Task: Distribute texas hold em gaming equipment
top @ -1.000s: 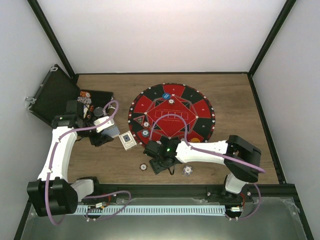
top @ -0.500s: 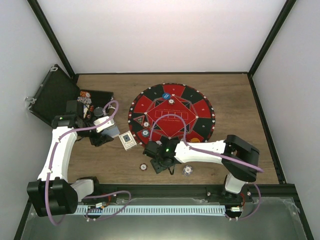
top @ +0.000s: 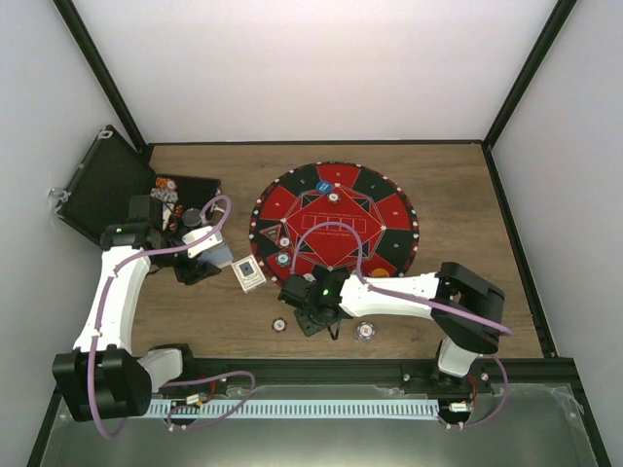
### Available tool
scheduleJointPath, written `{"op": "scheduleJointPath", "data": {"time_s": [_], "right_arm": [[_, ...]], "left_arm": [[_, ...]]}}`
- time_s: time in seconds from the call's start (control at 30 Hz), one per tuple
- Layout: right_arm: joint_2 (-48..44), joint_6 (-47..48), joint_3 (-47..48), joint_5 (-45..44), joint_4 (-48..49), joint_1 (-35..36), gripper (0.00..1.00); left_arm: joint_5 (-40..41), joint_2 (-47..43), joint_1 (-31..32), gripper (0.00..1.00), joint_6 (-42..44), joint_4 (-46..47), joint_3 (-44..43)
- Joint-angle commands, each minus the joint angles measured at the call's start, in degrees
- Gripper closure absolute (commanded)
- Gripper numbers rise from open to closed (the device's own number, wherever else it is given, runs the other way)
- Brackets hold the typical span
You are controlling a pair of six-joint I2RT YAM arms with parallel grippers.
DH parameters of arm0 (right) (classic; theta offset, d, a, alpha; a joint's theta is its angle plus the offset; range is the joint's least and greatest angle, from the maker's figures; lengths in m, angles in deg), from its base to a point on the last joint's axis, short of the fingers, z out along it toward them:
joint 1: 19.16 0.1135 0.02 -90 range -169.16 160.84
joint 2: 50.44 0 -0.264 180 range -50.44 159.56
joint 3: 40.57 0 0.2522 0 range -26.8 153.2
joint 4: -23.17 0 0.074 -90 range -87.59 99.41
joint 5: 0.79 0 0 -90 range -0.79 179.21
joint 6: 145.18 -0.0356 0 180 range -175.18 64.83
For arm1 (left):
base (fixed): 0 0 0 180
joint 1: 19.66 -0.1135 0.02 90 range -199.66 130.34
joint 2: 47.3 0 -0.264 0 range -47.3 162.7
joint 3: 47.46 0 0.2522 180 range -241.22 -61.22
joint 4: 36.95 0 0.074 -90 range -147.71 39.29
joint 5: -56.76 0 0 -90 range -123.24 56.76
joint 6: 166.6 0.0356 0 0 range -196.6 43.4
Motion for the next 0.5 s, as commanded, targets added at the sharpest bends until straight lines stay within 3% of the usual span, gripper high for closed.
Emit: {"op": "scheduleJointPath", "data": {"time_s": [0.0,0.27,0.47], "right_arm": [[1.2,-0.2,0.1,-1.3,-0.5,0.4,0.55],[1.1,0.0,0.6,-1.1,-0.5,0.4,0.51],[0.6,-0.2,0.6,-1.4,-0.5,0.4,0.61]], "left_arm": [[-1.8,-1.3,-0.3,0.89,1.7,-0.3,-1.7],[-1.8,-1.3,-0.3,0.89,1.8,-0.4,-1.9],[-1.7,-1.4,-0.3,0.89,1.8,-0.4,-1.8]]}}
